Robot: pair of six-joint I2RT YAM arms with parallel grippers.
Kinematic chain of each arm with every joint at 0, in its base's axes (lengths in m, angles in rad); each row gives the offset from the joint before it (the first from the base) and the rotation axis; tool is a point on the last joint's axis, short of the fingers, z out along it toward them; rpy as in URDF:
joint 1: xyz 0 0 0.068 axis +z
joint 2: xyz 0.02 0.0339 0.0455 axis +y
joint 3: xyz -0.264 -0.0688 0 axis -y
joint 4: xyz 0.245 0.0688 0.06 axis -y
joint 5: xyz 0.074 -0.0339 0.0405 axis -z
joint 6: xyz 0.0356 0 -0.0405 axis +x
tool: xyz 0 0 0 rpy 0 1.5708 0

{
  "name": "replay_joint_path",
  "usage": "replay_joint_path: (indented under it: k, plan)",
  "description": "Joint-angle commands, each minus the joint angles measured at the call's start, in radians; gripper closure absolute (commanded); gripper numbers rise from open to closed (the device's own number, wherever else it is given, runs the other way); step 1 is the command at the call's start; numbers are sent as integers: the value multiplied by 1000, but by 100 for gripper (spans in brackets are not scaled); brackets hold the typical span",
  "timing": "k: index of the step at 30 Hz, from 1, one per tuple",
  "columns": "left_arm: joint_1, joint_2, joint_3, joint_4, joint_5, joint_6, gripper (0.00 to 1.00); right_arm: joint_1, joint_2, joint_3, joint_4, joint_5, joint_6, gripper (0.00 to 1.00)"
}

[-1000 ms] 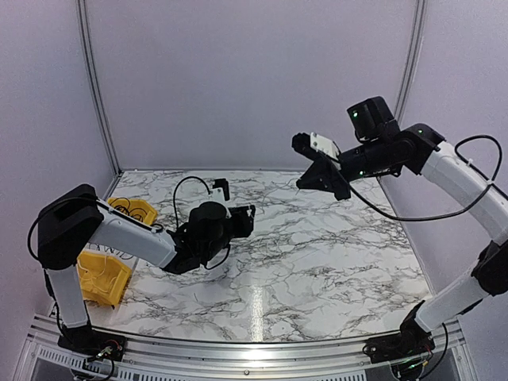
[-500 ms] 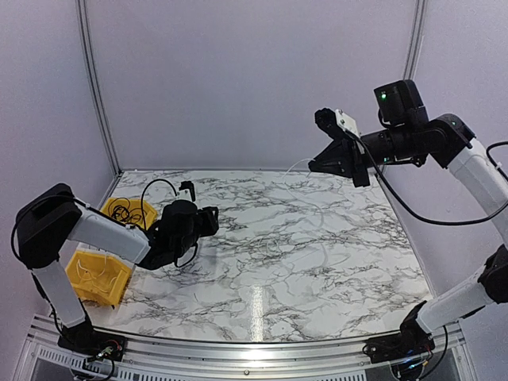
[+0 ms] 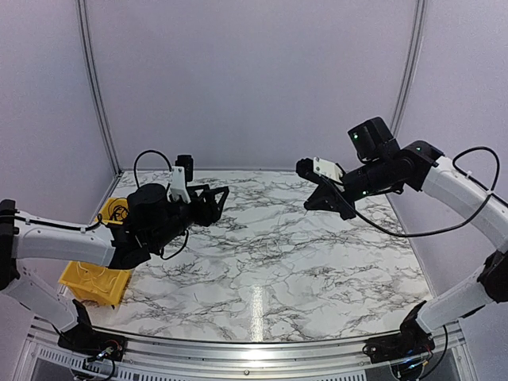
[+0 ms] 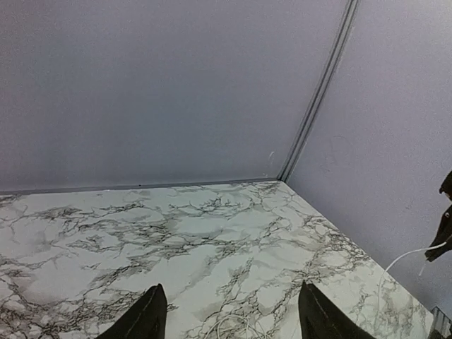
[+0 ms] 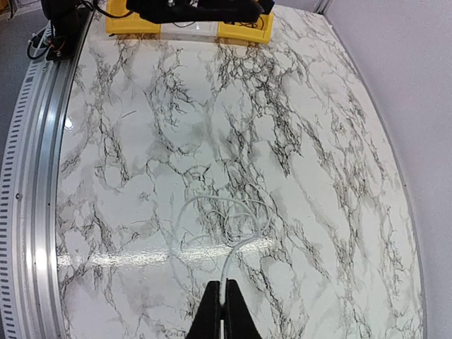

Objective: Untangle the cables

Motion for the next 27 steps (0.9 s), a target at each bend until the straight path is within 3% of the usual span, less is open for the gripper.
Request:
replay_joint_path:
  k: [1, 9, 21, 24, 27]
  plan:
    - [3, -12, 60, -33, 194, 57, 32, 18, 15, -21, 73, 54, -30, 100]
    - [-37, 186, 298, -197, 535, 108, 33, 29, 42, -18, 88, 52, -43, 100]
    - [-43, 374, 445, -273, 578, 76, 56, 43, 40, -7, 83, 47, -34, 100]
    - [-43, 397, 462, -273, 588, 74, 67, 44, 36, -6, 82, 47, -36, 100]
    - [-43, 406, 471, -275, 589, 67, 93, 43, 36, -11, 84, 50, -36, 100]
